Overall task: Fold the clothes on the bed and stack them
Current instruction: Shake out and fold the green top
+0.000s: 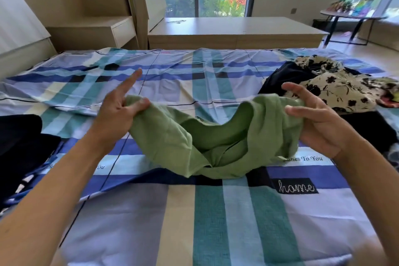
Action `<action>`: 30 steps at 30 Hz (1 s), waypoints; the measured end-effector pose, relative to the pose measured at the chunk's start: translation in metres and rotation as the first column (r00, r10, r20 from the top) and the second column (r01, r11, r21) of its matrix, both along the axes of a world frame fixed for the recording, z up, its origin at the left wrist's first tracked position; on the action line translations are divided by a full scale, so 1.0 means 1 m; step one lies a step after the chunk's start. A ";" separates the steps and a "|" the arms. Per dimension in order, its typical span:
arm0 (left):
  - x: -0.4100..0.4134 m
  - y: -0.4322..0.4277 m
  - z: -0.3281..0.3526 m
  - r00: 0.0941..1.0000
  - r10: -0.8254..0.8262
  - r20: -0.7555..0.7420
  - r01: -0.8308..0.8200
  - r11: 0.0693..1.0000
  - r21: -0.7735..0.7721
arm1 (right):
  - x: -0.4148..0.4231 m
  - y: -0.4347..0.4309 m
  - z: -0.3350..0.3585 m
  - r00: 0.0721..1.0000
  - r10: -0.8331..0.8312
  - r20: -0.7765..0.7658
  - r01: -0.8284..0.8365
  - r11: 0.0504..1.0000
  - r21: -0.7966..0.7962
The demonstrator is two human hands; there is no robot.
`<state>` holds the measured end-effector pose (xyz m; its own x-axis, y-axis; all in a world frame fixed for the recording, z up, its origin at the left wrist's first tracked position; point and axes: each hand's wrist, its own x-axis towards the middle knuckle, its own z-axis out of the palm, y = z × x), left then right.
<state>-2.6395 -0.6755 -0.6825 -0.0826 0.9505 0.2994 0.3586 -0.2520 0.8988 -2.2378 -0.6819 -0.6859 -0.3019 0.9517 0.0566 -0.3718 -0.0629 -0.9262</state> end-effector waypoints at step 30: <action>-0.013 0.020 -0.097 0.651 -0.088 -0.754 0.115 0.993 -0.017 | -0.070 0.002 -0.083 -0.098 -0.419 0.903 -0.260 0.886 0.383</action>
